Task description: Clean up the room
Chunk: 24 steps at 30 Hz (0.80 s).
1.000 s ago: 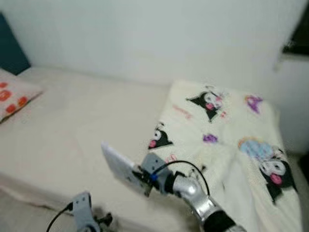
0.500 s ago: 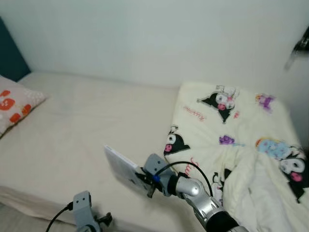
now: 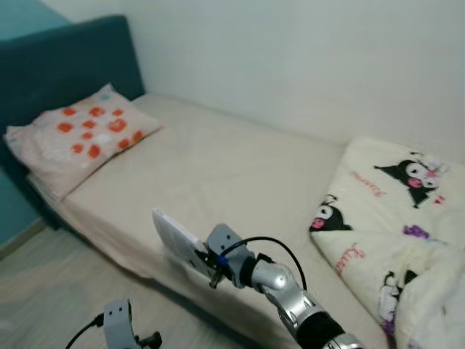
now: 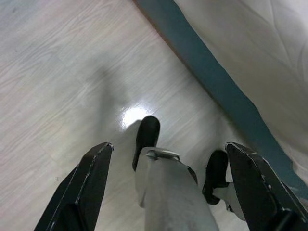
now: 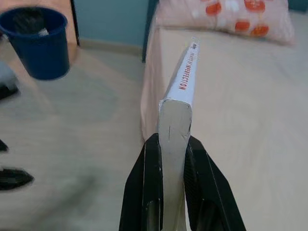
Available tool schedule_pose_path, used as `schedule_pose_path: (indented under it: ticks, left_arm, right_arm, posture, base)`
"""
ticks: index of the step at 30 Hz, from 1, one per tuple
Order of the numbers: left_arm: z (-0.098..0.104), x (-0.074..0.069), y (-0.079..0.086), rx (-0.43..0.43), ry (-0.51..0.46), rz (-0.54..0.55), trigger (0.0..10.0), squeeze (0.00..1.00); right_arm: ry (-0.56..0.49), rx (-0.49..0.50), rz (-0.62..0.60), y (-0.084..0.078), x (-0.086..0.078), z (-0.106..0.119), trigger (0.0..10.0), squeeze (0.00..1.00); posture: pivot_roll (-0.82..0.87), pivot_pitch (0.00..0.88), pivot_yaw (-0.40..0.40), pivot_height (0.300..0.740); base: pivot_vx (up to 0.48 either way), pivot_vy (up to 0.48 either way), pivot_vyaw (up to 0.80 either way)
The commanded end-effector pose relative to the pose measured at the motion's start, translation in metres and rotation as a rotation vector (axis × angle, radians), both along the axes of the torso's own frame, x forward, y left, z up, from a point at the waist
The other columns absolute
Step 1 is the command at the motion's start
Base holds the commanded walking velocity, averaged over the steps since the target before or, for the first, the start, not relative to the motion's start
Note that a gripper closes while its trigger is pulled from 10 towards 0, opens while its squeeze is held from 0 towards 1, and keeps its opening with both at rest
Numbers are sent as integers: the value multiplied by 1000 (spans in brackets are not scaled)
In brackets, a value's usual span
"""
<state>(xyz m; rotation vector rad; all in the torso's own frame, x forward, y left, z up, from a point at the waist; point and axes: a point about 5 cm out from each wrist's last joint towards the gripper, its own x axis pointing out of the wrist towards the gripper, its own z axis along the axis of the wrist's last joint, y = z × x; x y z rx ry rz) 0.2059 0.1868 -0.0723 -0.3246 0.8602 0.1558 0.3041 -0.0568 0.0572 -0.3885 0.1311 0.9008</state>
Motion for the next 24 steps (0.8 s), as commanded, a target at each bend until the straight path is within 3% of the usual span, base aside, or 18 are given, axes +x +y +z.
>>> schedule_pose_path:
  ticks: [1,9,14,17,24]
  left_arm:
    - [-2,-2,-5,-3,7,-29,10000,0]
    - [-2,-3,-4,9,18,-31,10000,0]
    - [-2,-2,-5,27,17,-57,10000,0]
    - [-1,-1,-6,37,13,-82,10000,0]
    - [-2,-2,-6,39,12,-87,10000,0]
  right_arm:
    - [18,-4,-69,-17,1,-6,10000,0]
    - [29,-31,-110,-31,-2,-15,10000,0]
    - [109,-99,-274,-56,-6,-38,10000,0]
    - [167,-76,-361,-69,-11,-49,10000,0]
    - [170,-76,-316,-67,-14,-49,10000,0]
  posture:
    - [-178,88,12,740]
    - [-183,88,16,740]
    - [-175,83,14,740]
    - [-177,80,14,740]
    - [-182,79,12,740]
  base:
    - [0,0,494]
    - [0,0,718]
    - [0,0,781]
    - [0,0,781]
    - [0,0,781]
